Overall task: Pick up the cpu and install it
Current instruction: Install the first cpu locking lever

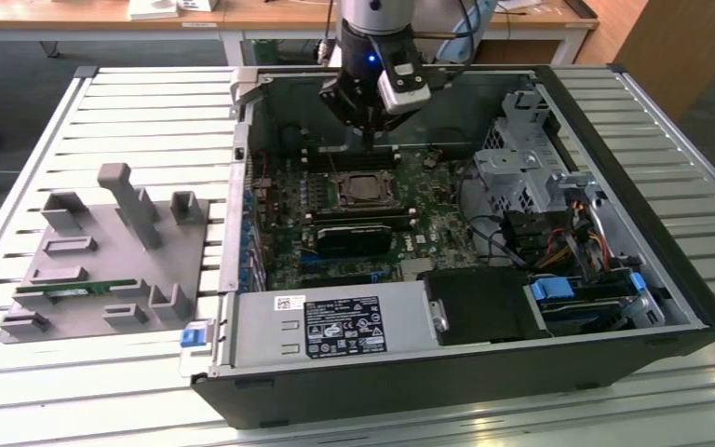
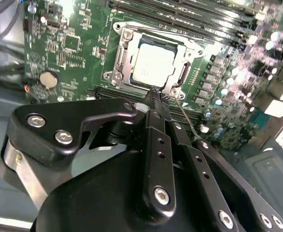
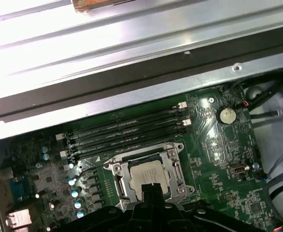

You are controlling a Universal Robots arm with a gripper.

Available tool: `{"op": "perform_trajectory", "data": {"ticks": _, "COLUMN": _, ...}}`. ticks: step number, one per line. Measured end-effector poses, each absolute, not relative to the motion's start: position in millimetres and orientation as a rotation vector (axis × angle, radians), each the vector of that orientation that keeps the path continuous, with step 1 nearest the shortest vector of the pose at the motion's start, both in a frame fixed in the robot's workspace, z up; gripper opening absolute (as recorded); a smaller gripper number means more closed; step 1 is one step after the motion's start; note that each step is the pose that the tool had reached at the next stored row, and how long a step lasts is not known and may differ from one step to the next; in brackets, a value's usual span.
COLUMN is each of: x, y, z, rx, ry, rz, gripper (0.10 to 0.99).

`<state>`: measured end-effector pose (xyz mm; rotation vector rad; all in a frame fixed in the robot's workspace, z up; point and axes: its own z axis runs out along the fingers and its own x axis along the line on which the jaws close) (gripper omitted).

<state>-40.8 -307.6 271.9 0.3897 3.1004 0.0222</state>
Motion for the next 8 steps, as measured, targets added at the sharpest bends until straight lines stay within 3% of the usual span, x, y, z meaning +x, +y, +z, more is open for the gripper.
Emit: {"op": "perform_trajectory", "data": {"ticks": 8, "x": -40.9, "y": -307.6, "z": 271.6, "rx": 0.170, "ry": 3.121, "rz": 0.024, "gripper": 0.106}}
